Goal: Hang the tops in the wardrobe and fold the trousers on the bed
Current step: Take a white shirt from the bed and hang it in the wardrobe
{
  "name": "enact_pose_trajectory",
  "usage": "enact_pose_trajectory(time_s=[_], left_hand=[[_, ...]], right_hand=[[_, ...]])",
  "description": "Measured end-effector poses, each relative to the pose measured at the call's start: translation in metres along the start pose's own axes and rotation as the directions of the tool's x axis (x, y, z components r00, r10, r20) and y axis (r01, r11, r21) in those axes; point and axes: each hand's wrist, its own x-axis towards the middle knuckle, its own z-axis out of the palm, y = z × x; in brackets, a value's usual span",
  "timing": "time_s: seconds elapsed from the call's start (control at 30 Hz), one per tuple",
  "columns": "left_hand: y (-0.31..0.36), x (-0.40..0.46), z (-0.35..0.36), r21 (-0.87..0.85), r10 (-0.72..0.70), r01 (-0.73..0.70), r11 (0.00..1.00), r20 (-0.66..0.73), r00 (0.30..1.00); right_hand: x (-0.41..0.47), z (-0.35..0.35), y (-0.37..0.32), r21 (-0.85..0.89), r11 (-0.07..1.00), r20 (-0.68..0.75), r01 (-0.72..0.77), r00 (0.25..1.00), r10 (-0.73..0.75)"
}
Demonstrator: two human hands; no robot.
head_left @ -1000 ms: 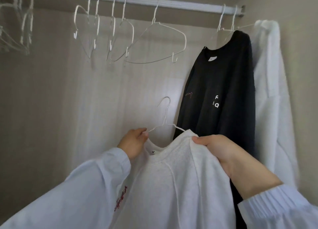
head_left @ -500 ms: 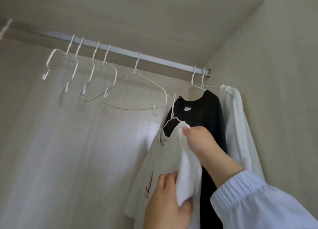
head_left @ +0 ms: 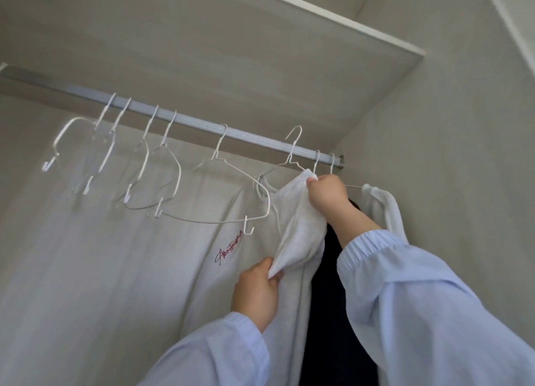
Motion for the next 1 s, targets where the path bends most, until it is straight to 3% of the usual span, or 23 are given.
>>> enact_pose_trajectory(time_s=[0.37,0.57,0.73,0.8,0.9,1.0], left_hand=[[-0.027,0.009,-0.001,0.062,-0.037,0.029,0.998,0.128,0.991],[-0.023,0.005,-0.008,0.011,-0.022,0.020,1.000,0.171,0.985],[-0.021,-0.011,-0.027,-0.153,0.003,0.019,0.988,0.140,0.990],[-0.018,-0.022,-0.037,-0.176,-0.016,0.031,0.984,0.090,0.996],[-0.015,-0.041,-0.046,-0.167,-0.080,0.097,0.981,0.101,0.992],[-0.009,-0.060,-0.049,-0.127,-0.108,0.117,0.985,0.081,0.991]], right_hand=[[0.011,0.025,0.023,-0.177,0.983,0.024,-0.053,0.998,0.058],[0.010,0.014,0.020,-0.085,0.996,0.025,-0.039,0.999,0.041],[-0.029,0.004,0.020,0.313,0.933,0.171,-0.178,0.977,0.129],[-0.070,0.007,0.030,0.314,0.940,0.239,-0.134,0.969,0.058],[-0.134,0.021,0.058,0.141,0.989,0.297,-0.042,0.955,-0.001],[-0.180,0.036,0.088,0.200,0.973,0.307,-0.113,0.951,0.048]])
